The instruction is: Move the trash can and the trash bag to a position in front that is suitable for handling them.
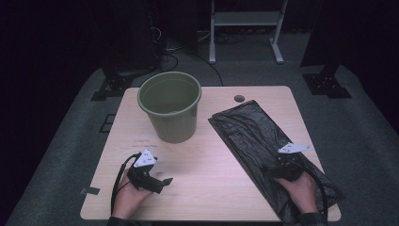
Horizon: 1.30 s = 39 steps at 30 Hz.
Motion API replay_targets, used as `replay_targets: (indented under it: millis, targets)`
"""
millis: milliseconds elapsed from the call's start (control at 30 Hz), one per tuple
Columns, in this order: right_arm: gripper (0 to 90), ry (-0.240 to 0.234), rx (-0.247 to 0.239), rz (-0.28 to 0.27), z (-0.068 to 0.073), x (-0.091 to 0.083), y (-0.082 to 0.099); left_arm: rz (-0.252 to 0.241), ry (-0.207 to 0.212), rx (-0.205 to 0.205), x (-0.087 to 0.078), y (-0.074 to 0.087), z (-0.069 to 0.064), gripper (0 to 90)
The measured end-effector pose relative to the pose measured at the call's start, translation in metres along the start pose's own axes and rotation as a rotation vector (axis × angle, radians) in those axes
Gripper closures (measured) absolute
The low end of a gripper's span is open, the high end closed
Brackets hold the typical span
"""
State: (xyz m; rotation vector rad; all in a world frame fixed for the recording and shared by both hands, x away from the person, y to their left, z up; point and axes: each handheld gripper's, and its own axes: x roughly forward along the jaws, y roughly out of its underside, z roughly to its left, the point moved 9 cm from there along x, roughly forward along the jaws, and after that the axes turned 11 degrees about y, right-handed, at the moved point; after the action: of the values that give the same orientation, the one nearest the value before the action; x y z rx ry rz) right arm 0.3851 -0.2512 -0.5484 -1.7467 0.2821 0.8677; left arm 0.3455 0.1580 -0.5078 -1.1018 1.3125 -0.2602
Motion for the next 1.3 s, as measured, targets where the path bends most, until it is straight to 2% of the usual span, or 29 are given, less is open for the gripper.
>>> replay_targets:
  millis: [133,233,467,1000,1300]
  targets:
    - [10.0,0.003,0.002,0.001,0.000,0.000,0.000,-0.027,0.006,-0.005,-0.008,-0.010,-0.001,0.0]
    - [10.0,0.000,0.001,0.001,0.000,0.001,-0.001,-0.042,0.019,0.007,-0.012,-0.018,-0.002,0.0]
    - [10.0,0.007,0.008,0.001,0.000,-0.001,0.001,-0.055,0.027,-0.014,-0.021,-0.035,-0.002,0.0]
    - [10.1,0.007,0.007,0.001,0.000,-0.001,0.001,-0.054,-0.015,-0.020,-0.044,-0.063,0.015,0.0]
    - [10.1,0.007,0.007,0.001,0.000,-0.001,0.001,-0.078,-0.033,-0.030,-0.053,-0.081,0.026,0.0]
